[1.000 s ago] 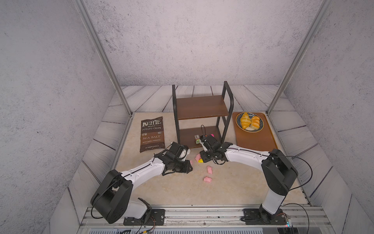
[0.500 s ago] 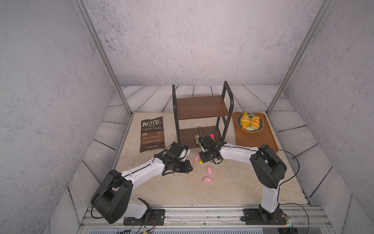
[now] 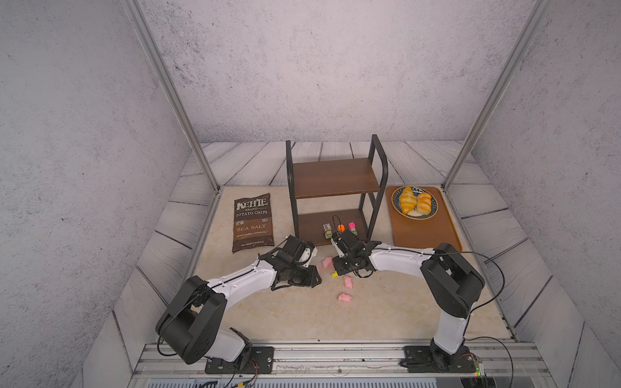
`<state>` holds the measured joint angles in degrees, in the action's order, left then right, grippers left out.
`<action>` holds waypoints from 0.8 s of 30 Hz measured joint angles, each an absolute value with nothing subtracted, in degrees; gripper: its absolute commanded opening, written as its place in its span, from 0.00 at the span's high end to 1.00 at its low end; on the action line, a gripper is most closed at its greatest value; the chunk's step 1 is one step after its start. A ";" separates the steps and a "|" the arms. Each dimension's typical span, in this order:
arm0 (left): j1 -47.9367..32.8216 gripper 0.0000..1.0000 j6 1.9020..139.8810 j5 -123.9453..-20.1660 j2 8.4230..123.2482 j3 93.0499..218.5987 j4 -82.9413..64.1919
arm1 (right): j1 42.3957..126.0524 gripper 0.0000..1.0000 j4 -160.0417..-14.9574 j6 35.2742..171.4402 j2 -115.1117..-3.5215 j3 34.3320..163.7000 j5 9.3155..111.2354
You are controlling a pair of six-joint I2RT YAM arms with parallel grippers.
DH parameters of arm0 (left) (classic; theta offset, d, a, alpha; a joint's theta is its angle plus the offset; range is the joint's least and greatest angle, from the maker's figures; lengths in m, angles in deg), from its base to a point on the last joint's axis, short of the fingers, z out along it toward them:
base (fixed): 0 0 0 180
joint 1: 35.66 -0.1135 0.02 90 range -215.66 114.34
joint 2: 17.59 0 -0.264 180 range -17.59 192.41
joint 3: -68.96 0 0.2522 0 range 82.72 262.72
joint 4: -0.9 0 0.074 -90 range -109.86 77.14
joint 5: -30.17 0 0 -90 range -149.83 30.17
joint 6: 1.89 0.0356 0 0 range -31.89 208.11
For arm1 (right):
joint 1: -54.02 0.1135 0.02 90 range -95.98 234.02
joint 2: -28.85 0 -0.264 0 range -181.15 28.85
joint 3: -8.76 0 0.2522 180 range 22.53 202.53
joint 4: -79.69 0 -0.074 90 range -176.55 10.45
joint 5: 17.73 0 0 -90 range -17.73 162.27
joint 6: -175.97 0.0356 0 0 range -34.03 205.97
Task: Organize plastic toys on shelves
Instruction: Adjust the plastic toy at the center of the board.
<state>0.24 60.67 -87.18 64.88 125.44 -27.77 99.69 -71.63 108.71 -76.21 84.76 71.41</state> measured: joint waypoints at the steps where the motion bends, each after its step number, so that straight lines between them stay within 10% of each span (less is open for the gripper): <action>1: 0.27 0.75 60.63 -87.36 65.10 125.44 -27.47 | 100.04 0.66 -71.81 109.00 -75.97 84.39 71.00; 24: 2.80 0.64 60.89 -91.62 72.95 125.20 -22.86 | 103.25 0.53 -68.77 113.70 -75.11 83.85 66.56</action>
<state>2.80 60.89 -91.62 72.95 125.20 -22.86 103.25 -68.77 113.70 -75.11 83.85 66.56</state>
